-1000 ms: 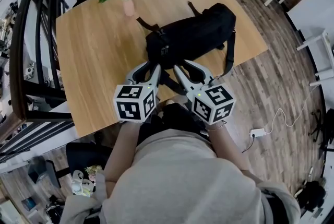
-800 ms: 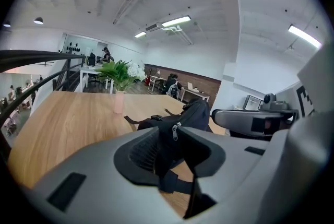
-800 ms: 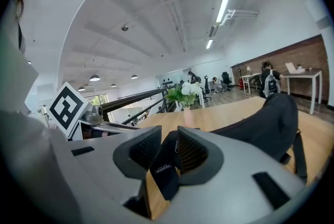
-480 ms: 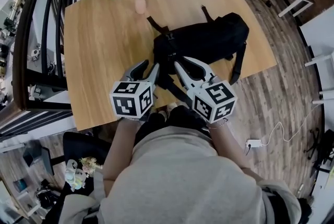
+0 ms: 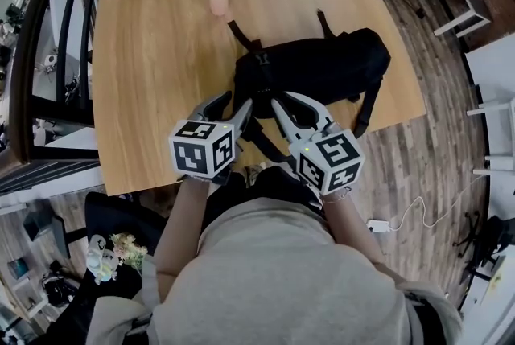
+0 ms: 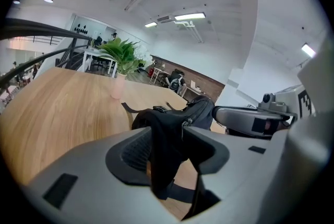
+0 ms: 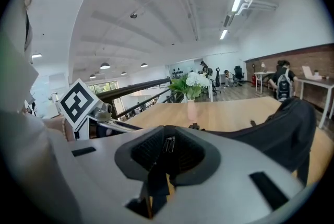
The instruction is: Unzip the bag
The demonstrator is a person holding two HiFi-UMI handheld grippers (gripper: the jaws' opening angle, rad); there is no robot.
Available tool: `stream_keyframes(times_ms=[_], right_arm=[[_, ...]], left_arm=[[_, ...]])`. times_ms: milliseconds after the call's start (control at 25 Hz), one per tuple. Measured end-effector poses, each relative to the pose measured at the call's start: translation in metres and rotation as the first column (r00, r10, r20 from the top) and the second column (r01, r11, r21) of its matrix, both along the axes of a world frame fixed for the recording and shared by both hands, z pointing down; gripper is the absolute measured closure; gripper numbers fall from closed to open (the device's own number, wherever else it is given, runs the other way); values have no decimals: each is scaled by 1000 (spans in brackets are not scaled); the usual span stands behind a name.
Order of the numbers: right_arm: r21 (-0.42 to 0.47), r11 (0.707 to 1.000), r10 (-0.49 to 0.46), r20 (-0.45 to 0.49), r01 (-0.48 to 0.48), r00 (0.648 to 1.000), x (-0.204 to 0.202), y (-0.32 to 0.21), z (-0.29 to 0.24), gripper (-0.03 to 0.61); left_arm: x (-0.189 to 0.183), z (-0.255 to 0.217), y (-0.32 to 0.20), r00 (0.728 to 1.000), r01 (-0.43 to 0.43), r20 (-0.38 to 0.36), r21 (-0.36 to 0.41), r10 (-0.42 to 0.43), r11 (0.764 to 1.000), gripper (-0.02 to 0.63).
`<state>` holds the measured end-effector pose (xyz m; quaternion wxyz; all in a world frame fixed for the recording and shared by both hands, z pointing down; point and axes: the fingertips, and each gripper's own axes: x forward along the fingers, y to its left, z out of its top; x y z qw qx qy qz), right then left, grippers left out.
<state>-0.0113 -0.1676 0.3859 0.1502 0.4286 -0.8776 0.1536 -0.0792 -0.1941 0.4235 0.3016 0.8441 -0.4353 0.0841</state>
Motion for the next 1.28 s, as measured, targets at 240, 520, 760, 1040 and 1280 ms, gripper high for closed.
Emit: stream_keyframes(times_ms=[240, 520, 760, 1040, 1280], right_arm=[[-14, 999, -39, -38, 39, 998, 3, -4, 6, 517], [25, 995, -91, -159, 96, 983, 10, -6, 15, 515], [64, 981, -158, -279, 183, 947, 3, -11, 23, 500], [166, 936, -219, -415, 310, 883, -10, -13, 17, 492], [215, 884, -224, -584, 415, 780, -17, -8, 24, 472]], left_arm=[[-2, 9, -2, 998, 22, -56, -37, -24, 999, 407], [6, 19, 3, 996, 2, -90, -81, -9, 997, 403], [10, 29, 4, 992, -26, -124, -105, 13, 994, 419], [14, 18, 2, 989, -29, -150, -80, 16, 996, 534], [13, 7, 0, 995, -32, -96, -37, 29, 999, 543]])
